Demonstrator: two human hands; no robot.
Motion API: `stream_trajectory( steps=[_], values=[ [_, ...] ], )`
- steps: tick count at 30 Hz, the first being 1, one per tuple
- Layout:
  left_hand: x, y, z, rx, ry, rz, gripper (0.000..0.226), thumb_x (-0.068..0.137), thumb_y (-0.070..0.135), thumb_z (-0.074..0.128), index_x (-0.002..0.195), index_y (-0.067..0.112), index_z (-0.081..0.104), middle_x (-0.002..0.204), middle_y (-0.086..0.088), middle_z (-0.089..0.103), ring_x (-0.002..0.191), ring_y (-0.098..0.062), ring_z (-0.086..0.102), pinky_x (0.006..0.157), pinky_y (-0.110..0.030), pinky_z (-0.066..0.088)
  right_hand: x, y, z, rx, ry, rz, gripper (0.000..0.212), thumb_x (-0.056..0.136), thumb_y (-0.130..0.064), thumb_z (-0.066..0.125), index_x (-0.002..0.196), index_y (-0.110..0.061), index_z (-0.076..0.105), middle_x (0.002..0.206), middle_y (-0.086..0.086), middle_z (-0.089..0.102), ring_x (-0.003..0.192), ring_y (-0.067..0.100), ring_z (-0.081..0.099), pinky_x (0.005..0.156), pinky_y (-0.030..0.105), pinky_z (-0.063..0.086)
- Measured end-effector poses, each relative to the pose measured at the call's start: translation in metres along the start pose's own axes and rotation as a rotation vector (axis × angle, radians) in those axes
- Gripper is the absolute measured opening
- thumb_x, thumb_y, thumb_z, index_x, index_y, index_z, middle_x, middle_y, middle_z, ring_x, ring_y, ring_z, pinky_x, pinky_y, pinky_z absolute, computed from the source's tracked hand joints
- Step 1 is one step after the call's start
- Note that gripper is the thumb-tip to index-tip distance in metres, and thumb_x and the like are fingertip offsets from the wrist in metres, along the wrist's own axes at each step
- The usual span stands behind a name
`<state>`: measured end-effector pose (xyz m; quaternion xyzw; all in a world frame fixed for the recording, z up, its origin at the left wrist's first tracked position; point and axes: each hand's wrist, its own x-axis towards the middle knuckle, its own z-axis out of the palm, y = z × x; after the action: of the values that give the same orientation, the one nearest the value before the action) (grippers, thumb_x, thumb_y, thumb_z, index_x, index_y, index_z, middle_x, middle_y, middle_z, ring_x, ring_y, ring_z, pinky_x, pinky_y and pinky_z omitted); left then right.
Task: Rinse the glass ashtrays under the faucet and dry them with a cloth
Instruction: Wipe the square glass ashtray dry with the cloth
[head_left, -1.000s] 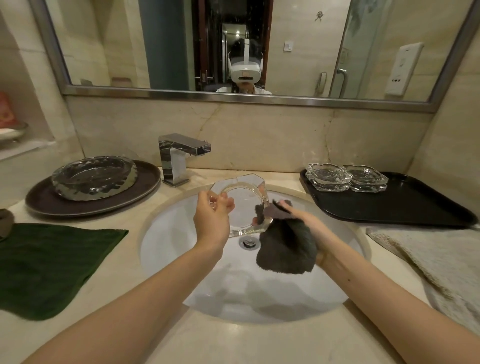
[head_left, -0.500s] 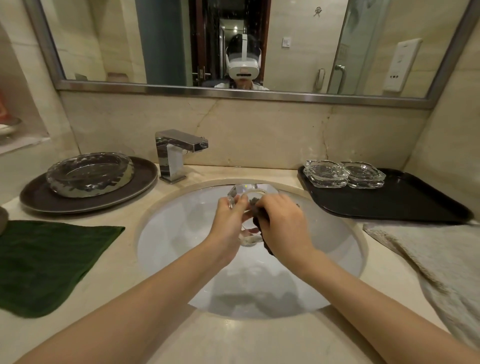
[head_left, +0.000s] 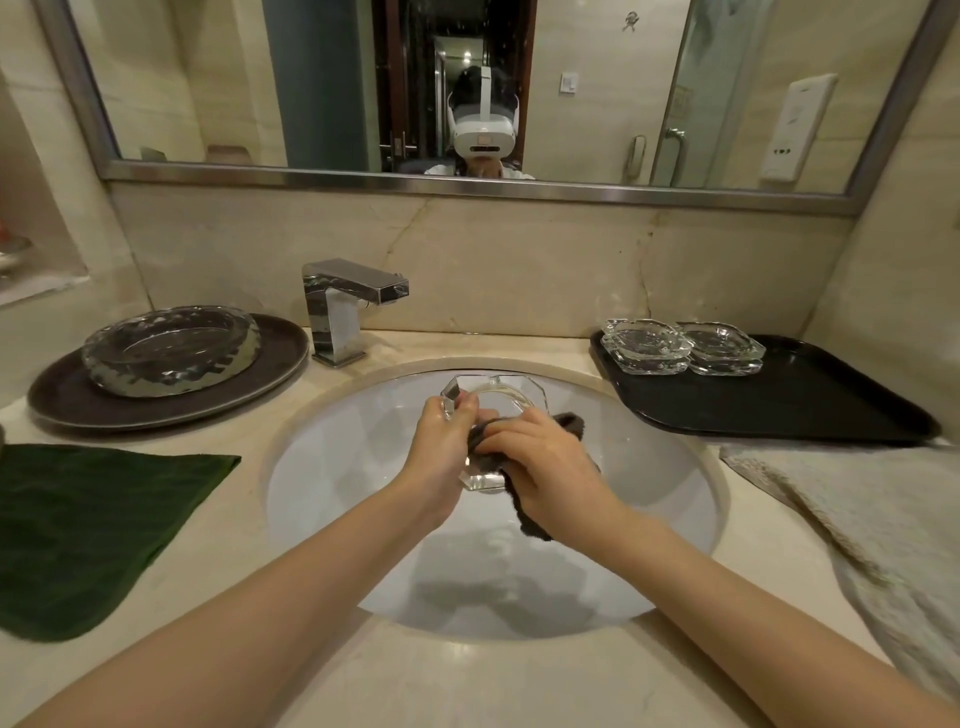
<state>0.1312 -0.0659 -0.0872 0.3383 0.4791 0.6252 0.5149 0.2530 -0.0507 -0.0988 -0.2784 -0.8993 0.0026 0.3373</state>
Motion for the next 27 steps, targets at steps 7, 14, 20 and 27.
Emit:
stream_trajectory(
  steps=[7,14,20,27],
  values=[
    [-0.005,0.002,0.001,-0.044,-0.021,-0.007,0.009,0.1,0.019,0.042,0.091,0.018,0.043,0.096,-0.008,0.057,0.085,-0.026,0.066,0.068,-0.038,0.054,-0.001,0.021,-0.022,-0.253,-0.145,-0.049,0.031,0.058,0.012,0.066,0.078,-0.011,0.064,0.073,-0.002,0.066,0.072,0.022,0.053,0.052,0.028,0.044],
    [-0.007,0.013,0.009,-0.156,-0.088,-0.026,0.01,0.1,0.017,0.041,0.091,0.014,0.044,0.088,-0.009,0.058,0.091,-0.025,0.066,0.074,-0.04,0.053,0.007,0.021,-0.048,-0.446,0.377,0.13,0.023,0.077,-0.005,0.042,0.082,-0.008,0.064,0.073,0.006,0.061,0.07,0.029,0.054,0.053,0.031,0.036],
    [0.005,0.033,0.027,-0.168,-0.121,-0.067,0.007,0.101,0.019,0.041,0.103,0.019,0.048,0.079,0.001,0.061,0.076,-0.011,0.059,0.061,-0.023,0.038,0.012,0.047,-0.103,-0.02,0.213,0.725,0.031,0.083,-0.026,0.038,0.08,-0.012,0.066,0.084,0.01,0.066,0.088,0.032,0.057,0.07,0.034,0.041],
    [0.027,0.056,0.126,-0.226,-0.22,-0.186,0.021,0.1,0.019,0.043,0.081,0.014,0.049,0.072,0.0,0.051,0.062,-0.009,0.049,0.052,-0.018,0.034,0.019,0.09,-0.164,0.177,-0.086,0.818,0.041,0.077,-0.048,0.067,0.061,-0.011,0.062,0.054,-0.001,0.053,0.057,0.014,0.047,0.058,0.027,0.036]
  ],
)
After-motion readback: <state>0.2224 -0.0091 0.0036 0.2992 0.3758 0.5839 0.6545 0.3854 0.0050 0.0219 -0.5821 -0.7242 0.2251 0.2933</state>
